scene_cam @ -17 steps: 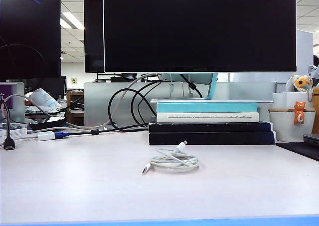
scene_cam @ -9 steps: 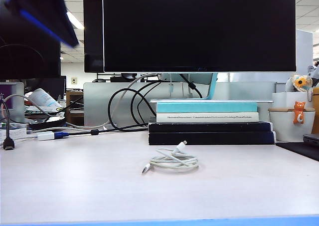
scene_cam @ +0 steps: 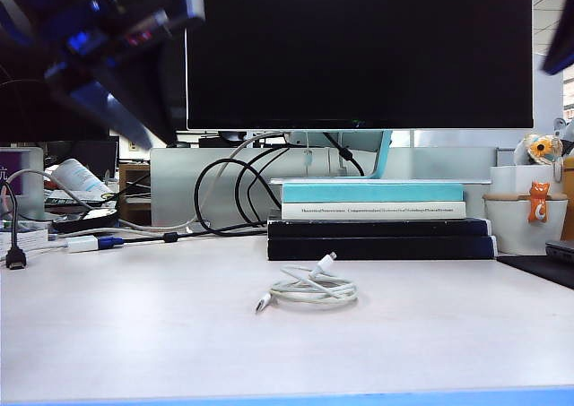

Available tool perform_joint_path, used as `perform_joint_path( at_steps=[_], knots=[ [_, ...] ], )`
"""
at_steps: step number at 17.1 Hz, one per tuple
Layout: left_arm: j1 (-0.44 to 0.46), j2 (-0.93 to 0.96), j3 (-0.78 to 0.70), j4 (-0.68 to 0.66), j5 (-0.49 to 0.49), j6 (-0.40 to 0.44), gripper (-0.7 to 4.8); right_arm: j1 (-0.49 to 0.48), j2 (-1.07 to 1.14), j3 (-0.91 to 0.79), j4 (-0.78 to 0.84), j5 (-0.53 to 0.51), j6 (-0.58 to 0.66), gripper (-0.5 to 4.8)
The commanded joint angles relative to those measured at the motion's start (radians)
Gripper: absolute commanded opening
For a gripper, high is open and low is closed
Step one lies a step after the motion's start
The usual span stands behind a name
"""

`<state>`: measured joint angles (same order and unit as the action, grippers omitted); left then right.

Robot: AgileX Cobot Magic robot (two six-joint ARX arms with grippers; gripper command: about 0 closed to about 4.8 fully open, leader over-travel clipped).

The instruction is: Unfold the white charging cable into a straight cable.

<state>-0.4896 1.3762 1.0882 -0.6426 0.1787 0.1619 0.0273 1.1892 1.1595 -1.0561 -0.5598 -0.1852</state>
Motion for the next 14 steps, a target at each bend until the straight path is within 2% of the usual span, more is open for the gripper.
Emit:
perform_joint_path(
  at_steps=[1,2,3,4,5,6,9,14],
  knots=[
    [-0.001,0.045,0.005,0.017,0.063,-0.002,3.12,0.047,0.041,-0.005,0.043,-0.038,-0.007,-0.06],
    [-0.001,0.056,0.005,0.02,0.1,0.02,3.13,0.063,0.051,-0.005,0.05,-0.038,-0.013,-0.05],
    [-0.001,0.076,0.005,0.03,0.153,0.079,3.13,0.105,0.076,-0.005,0.064,-0.038,-0.059,0.18],
    [-0.002,0.083,0.005,0.037,0.163,0.098,3.13,0.128,0.087,-0.005,0.067,-0.038,-0.082,0.43],
    [-0.003,0.103,0.005,0.064,0.162,0.1,3.12,0.186,0.119,-0.004,0.079,-0.036,-0.111,1.08],
    [-0.003,0.116,0.005,0.084,0.163,0.1,3.12,0.207,0.135,-0.004,0.091,-0.032,-0.111,1.3],
    [-0.003,0.179,0.007,0.137,0.187,0.079,3.1,0.295,0.22,-0.004,0.123,0.023,-0.111,1.41],
    [-0.005,0.319,0.008,0.212,0.309,-0.054,3.11,0.309,0.265,-0.003,0.119,0.062,-0.112,1.5]
  ],
)
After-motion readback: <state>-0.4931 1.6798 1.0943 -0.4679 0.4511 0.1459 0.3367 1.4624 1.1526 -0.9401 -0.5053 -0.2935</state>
